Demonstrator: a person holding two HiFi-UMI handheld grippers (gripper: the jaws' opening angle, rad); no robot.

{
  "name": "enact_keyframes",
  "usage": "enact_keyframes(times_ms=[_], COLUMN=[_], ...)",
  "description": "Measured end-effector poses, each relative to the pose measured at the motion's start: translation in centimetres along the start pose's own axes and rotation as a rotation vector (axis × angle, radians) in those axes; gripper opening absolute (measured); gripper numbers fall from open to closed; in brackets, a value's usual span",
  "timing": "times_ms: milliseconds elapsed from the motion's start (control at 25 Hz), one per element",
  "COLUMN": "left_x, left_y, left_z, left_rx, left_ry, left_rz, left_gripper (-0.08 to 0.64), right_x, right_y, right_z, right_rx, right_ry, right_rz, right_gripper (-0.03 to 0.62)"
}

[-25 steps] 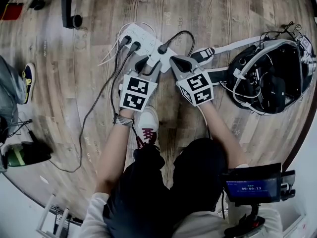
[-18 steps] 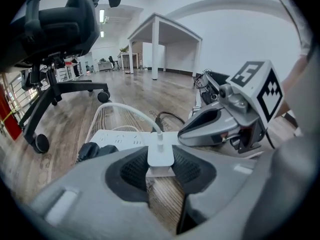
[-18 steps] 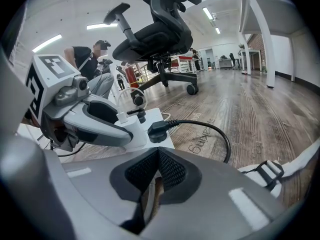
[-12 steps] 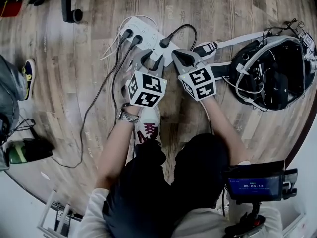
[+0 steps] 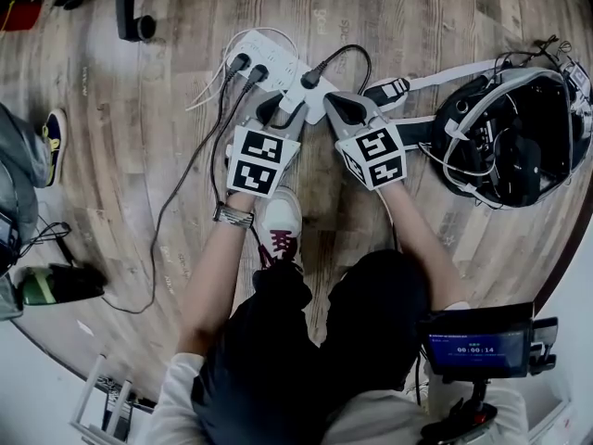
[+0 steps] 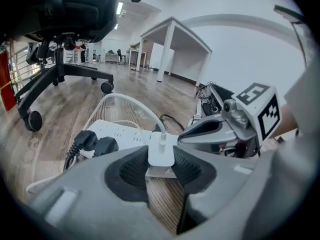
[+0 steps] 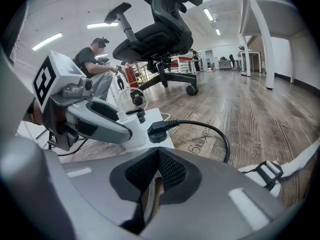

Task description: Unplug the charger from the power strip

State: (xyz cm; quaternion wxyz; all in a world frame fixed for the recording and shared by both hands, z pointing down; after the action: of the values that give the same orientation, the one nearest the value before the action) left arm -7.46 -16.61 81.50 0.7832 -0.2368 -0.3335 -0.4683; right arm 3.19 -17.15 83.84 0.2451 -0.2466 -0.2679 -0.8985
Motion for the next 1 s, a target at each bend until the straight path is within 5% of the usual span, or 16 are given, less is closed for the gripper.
enact_keyframes(times_ms=[160,440,800,1000], left_x=[-0.1,-0.1,-0.3,-0.4], left_y=[-0.1,0.9,0.4,-0.1], left_z=[0.0,-0.4,-0.4,-0.1], left_rx=[0.016,0.195,0.149,0.060], left_ry=[0.002,-0.023,-0.016,-0.007], left_rz=[-0.006,-0.076,-0.045,-0.006], left_gripper=[0.147,0.140,0.140,0.141], right_x=[0.1,0.0,0.1,0.0], right_y=[0.0,-0.1,-0.3,-0.3], right_z=[0.0,-0.2,-0.3,-0.3], right_rx=[-0.002,-0.009,-0.008,-0.012], right_ry=[0.001,0.001,0.002,0.002], right_rz=[-0.001,0.008,0.005,0.012], right_gripper=[0.002,0.002,0.002,0.002])
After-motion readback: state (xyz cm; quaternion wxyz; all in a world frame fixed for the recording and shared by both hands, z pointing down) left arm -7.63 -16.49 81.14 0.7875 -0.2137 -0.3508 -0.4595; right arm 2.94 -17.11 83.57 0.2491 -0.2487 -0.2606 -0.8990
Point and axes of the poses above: the fingertips, and each gripper's own axes: x forward along the fingers, y to its right, z out of its underside, the point moved 5 cm from there along -x, backward along the fingers, and after that the axes turned 12 degrees about -z, right-handed, at the moved point
